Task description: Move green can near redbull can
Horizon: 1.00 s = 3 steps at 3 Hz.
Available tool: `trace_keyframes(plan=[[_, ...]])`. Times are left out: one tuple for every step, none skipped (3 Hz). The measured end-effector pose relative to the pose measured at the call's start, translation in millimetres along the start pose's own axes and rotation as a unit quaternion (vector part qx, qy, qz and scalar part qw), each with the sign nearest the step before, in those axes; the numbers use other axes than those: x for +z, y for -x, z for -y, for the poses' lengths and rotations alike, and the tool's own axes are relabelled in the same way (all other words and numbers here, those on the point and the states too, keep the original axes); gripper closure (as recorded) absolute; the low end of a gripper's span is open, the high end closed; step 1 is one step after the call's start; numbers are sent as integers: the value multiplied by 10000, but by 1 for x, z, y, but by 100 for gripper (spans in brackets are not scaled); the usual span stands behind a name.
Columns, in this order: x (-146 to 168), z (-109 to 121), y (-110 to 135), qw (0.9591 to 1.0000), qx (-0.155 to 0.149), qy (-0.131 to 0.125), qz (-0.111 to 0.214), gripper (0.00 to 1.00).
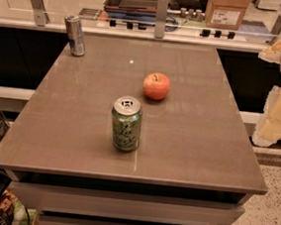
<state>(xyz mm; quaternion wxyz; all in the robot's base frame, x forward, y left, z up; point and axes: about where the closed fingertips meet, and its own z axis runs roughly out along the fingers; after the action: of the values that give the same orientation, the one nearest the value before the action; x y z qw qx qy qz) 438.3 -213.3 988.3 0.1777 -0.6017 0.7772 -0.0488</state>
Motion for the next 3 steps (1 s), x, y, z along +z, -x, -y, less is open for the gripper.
trace_keyframes(plan=[[0,0,0,10000,0,-1,0,0],[-1,-3,6,9994,-62,75,322,0],[12,-10,21,9934,-203,307,1087,0]])
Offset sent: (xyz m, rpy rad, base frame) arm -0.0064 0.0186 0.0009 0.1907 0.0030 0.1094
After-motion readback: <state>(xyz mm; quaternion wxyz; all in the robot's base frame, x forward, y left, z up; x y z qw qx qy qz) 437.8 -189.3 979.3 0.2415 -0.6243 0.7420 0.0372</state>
